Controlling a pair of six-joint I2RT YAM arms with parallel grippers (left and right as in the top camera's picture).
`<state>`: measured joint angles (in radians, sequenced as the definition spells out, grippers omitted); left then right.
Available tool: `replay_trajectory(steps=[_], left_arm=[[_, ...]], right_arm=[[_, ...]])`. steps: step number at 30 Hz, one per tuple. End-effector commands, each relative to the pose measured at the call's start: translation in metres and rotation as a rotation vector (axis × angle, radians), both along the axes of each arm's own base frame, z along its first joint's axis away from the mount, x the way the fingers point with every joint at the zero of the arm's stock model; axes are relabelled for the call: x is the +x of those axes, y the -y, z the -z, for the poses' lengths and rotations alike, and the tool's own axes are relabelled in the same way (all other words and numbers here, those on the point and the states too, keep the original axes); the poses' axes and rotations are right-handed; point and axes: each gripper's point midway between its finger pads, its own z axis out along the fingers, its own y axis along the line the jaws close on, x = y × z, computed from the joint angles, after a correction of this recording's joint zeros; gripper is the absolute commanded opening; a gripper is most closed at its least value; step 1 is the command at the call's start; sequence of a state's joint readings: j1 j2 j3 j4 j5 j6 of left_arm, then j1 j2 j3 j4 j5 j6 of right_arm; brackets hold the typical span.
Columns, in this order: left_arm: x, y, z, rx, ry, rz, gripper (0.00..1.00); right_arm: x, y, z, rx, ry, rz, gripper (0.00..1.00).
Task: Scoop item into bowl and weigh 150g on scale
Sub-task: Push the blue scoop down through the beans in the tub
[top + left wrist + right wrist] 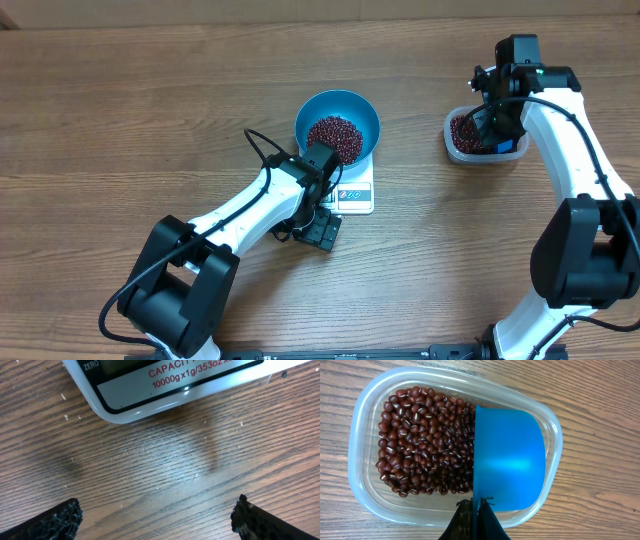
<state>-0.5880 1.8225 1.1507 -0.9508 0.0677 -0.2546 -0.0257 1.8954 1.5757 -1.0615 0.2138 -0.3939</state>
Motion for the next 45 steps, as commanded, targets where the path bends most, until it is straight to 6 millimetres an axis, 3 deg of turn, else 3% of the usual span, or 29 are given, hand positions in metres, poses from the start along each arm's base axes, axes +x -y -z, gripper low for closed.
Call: replay_trajectory(steps=[1, 6, 9, 17, 23, 45], left_arm=[[0.002, 0.001, 0.000, -0.002, 0.002, 0.016, 1.00], [0.002, 0.001, 0.000, -0.002, 0.002, 0.015, 1.00], [0.002, 0.001, 0.000, -0.002, 0.002, 0.016, 0.99], [0.002, 0.001, 0.000, -0.002, 0.002, 0.016, 1.00], [0.002, 0.001, 0.000, -0.002, 0.002, 0.016, 1.00], [0.002, 0.001, 0.000, -0.002, 0.002, 0.015, 1.00]], right_arm=[[0.001, 0.000, 0.011, 0.024, -0.013, 0.016, 0.04], [0.002, -0.003, 0.025, 0.046, -0.043, 0.015, 0.04], [0.003, -0.012, 0.027, 0.096, -0.039, 0.007, 0.04], [0.004, -0.012, 0.031, 0.106, -0.039, 0.036, 0.04], [0.004, -0.022, 0.044, 0.166, -0.064, 0.048, 0.04], [0.015, -0.056, 0.043, 0.421, -0.022, 0.292, 0.04]])
